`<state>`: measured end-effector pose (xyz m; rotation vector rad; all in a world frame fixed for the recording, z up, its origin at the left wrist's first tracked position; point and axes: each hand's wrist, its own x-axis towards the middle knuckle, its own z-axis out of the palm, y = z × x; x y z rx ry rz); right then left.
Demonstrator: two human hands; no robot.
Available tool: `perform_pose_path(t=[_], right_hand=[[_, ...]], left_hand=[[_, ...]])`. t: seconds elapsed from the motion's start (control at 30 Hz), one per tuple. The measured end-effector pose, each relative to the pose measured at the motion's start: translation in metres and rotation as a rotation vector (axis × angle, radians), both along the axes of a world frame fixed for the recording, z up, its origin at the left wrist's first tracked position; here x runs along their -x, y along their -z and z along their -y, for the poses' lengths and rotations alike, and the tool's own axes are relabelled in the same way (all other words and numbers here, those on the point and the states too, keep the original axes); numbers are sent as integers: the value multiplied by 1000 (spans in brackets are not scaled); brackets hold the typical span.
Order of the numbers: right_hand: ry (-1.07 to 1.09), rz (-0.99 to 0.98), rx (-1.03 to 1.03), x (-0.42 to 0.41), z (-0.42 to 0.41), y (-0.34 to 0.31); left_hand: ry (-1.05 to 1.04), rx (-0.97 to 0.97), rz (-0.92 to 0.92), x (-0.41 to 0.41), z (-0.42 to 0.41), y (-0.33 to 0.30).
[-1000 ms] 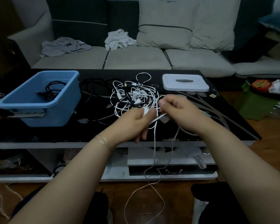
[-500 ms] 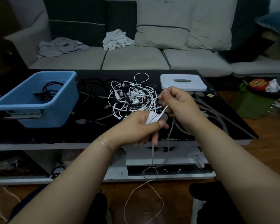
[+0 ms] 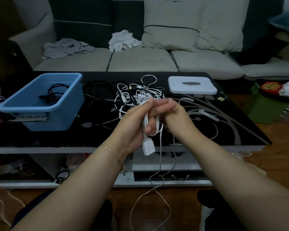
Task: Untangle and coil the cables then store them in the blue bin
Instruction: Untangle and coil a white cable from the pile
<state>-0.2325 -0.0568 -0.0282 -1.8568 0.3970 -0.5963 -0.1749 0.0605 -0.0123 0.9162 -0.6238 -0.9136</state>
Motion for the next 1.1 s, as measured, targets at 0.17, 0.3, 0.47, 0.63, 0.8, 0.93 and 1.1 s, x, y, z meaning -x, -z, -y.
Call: perform_pose_path(t=[0.17,0.3,0.47,0.63,0.8,0.93,1.1], right_hand=[[-4,-172,281,4,-13,5],[-104,-262,401,5,-16,8],[-285,-370,453,12,-15,6],[-312,-398,550,17,-18,-1],[-352,-455,607,22,-12,-7],[-295,-456,708,26,-5,-16],[-303,-396,681,30,-4,-23]], left_hand=[[-133,15,-23,-11,-2,-2],[-257,12,-34,-13,-4,-5],[-399,-61,110,-19,-4,-3],[-423,-157,307,-18,0,2],[-343,-284,530,-16,3,8],[-370,-602,1080,-25,1,19],[-157,-614,1019,-12,-5,9]])
